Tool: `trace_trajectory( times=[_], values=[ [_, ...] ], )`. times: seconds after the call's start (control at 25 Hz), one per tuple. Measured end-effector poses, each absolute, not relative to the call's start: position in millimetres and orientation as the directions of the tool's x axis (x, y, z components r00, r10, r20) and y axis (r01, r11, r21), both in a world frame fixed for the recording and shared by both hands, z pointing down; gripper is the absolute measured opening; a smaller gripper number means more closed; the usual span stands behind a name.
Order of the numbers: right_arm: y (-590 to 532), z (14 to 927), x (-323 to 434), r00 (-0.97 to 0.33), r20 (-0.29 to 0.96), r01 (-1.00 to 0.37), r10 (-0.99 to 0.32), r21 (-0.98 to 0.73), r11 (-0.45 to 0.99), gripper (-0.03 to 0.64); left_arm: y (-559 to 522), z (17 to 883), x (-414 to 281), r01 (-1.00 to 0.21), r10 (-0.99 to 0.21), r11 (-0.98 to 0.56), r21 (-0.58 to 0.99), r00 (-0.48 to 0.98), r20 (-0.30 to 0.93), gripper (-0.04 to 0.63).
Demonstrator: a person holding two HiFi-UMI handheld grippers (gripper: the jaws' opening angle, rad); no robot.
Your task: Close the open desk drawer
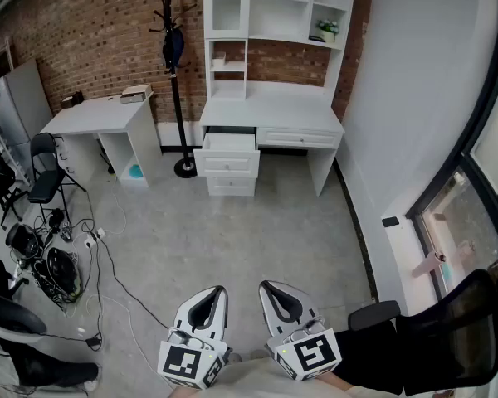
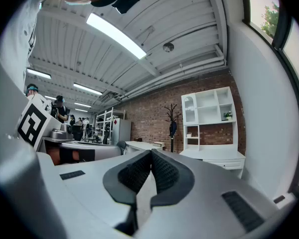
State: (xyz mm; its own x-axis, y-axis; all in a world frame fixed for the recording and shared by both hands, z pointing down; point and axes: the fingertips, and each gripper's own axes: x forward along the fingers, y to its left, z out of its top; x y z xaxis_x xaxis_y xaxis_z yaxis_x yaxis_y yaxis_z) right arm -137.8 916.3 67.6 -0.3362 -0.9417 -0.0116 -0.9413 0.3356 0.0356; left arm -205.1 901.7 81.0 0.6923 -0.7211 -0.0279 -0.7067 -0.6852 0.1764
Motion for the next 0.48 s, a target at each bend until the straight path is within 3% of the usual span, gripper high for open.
trace_trajectory(
  times=[0.48],
  values=[
    [895.0,71.7,-165.0,-0.317,-0.023,-0.948,-0.948,0.023,0.317,0.029,881.8,84.6,-227.8,-0.686,-0.700,-0.708,0.166,0.712,-0.043,0.017]
  ],
)
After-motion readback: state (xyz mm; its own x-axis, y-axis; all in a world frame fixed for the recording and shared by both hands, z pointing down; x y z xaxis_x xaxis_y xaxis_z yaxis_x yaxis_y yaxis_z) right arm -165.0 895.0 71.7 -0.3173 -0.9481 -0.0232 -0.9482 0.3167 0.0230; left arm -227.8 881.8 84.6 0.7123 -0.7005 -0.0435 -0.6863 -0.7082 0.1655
